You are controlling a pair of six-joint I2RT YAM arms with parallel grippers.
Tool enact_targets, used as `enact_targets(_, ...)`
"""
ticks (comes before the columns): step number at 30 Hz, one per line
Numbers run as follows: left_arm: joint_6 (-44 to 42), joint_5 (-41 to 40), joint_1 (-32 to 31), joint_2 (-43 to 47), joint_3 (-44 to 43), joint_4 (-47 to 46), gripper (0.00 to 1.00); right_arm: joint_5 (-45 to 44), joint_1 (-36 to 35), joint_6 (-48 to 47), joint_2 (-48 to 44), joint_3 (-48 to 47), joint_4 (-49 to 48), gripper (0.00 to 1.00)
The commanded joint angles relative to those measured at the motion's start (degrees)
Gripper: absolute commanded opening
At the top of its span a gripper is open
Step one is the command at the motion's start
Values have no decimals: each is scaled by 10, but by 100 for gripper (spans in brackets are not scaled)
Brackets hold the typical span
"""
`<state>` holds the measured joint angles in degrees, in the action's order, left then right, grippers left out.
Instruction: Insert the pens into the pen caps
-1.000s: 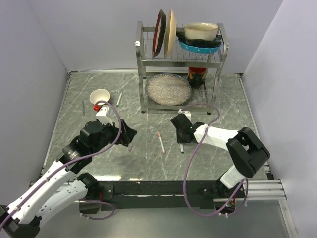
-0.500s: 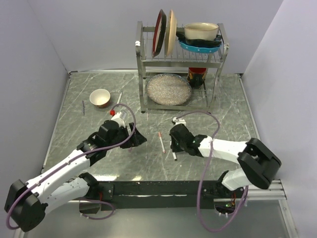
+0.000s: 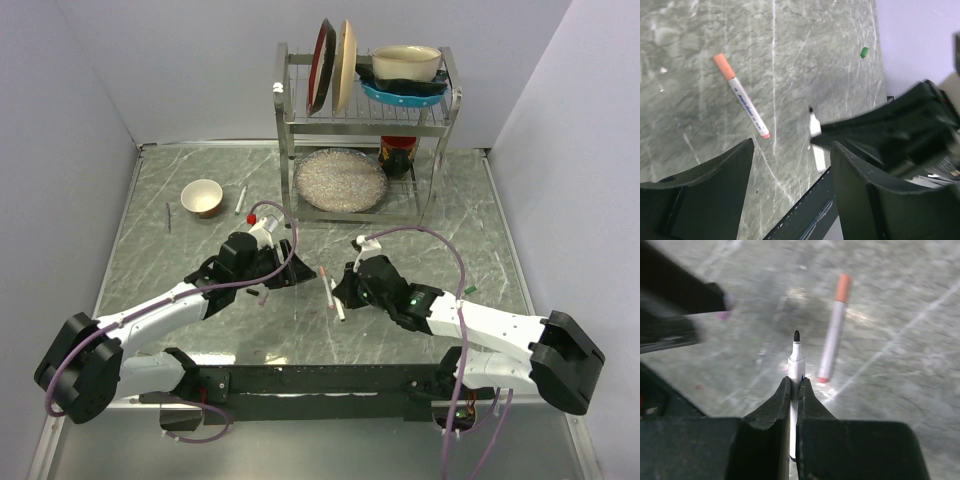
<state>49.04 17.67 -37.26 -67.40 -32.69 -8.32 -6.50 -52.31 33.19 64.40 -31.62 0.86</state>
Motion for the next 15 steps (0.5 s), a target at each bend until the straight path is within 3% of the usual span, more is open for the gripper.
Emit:
enact_targets(1, 6, 32, 0, -19, -10, -71, 66, 0, -22, 14, -34, -12, -36, 0)
enact_targets(15, 33, 54, -12, -65, -12, -101, 61, -21, -53, 24, -30, -54, -17, 0)
